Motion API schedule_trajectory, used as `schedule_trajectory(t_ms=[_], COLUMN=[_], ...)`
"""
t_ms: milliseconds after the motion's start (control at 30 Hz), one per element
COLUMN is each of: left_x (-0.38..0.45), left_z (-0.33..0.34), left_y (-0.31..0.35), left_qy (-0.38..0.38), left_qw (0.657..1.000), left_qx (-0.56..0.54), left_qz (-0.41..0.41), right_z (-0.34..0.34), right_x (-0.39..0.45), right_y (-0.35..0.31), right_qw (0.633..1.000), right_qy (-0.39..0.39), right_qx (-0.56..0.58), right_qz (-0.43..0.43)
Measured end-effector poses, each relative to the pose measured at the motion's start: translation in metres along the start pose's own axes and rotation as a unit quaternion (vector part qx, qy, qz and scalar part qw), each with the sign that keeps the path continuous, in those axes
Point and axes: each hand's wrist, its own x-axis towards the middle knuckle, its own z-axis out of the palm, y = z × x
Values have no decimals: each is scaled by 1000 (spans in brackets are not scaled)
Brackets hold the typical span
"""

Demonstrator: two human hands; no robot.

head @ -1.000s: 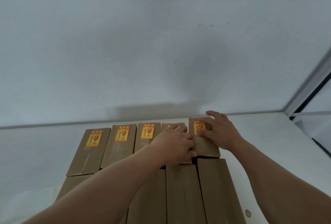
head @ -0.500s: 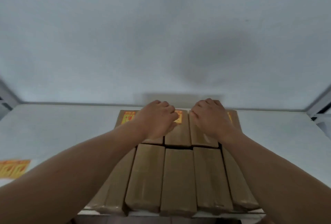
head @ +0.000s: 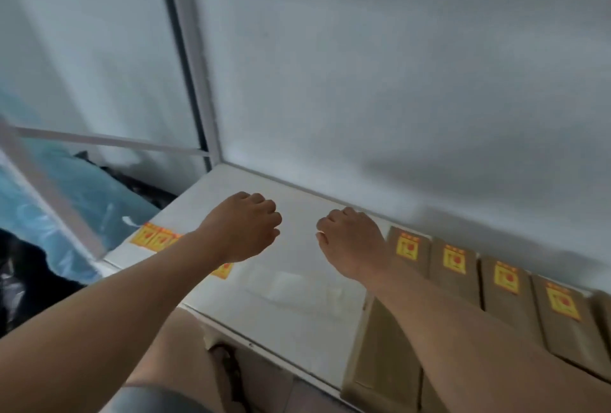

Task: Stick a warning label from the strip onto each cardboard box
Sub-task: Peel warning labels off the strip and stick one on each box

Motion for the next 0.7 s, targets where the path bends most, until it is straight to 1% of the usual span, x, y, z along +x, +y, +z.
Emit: schedule_trajectory(t_ms=[100, 200, 333, 433, 500, 567, 700], left_x=[-28, -48, -60, -58, -55, -54, -58], left_z=[23, 49, 81, 102, 114, 122, 136], left_y=[-31, -50, -63, -64, -63, -62, -58], left_qy=[-40, -91, -125, -149, -166, -177, -194], left_qw=[998, 990, 967, 950, 940, 934, 935], left_qx=[-18, -54, -136, -177, -198, -207, -191], left_qz=[-49, -93, -173, -208, -223, -230, -226], right_z=[19, 42, 75, 100, 114, 124, 136], right_x=[32, 56, 80, 90, 90, 88, 87], right_y=[-50, -93, -130, -144, -149, -153, -159], right_qw=[999, 994, 972, 948, 936, 933, 939], right_qy=[-22, -59, -117, -161, -186, -195, -166], right_qx=[40, 95, 190, 240, 256, 254, 238], right_qz=[-8, 12, 70, 130, 152, 161, 184])
